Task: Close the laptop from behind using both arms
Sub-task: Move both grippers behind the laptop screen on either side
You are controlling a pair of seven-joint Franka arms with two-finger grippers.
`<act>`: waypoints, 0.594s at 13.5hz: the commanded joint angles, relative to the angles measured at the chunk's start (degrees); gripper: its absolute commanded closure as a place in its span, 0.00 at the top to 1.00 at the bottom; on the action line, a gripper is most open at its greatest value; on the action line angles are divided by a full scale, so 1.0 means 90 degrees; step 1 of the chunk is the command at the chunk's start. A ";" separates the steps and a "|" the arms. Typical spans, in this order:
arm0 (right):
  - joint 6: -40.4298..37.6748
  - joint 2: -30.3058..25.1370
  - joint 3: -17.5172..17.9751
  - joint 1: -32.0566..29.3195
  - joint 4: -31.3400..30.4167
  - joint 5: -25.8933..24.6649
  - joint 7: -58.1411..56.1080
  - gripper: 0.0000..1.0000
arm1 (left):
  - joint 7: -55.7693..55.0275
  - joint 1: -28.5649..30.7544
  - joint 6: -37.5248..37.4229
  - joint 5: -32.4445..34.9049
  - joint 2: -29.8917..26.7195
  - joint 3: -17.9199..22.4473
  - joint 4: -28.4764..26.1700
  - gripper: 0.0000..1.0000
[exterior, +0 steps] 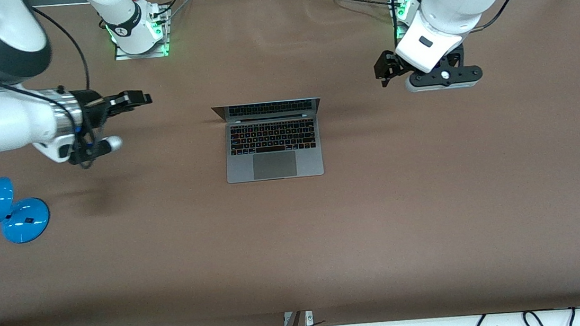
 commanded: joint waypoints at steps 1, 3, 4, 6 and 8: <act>0.0026 -0.0017 0.0345 -0.0038 -0.0193 0.0488 0.0422 0.33 | -0.0008 0.0019 -0.0043 -0.0086 0.0293 -0.0099 0.0200 1.00; 0.0045 0.0119 0.0355 -0.0019 -0.0243 0.0939 0.0590 0.27 | -0.0017 -0.0175 -0.0034 -0.0105 0.0400 -0.0109 0.0210 1.00; 0.0074 0.0158 0.0374 0.0030 -0.0243 0.0960 0.0590 0.20 | -0.0075 -0.0283 -0.0004 -0.0096 0.0440 -0.0109 0.0210 1.00; 0.0162 0.0217 0.0394 0.0186 -0.0243 0.0960 0.0600 0.09 | -0.0231 -0.0478 0.0122 -0.0105 0.0469 -0.0119 0.0200 1.00; 0.0338 0.0373 0.0394 0.0439 -0.0243 0.0960 0.0745 0.02 | -0.0592 -0.0849 0.0162 -0.0105 0.0556 -0.0139 0.0171 1.00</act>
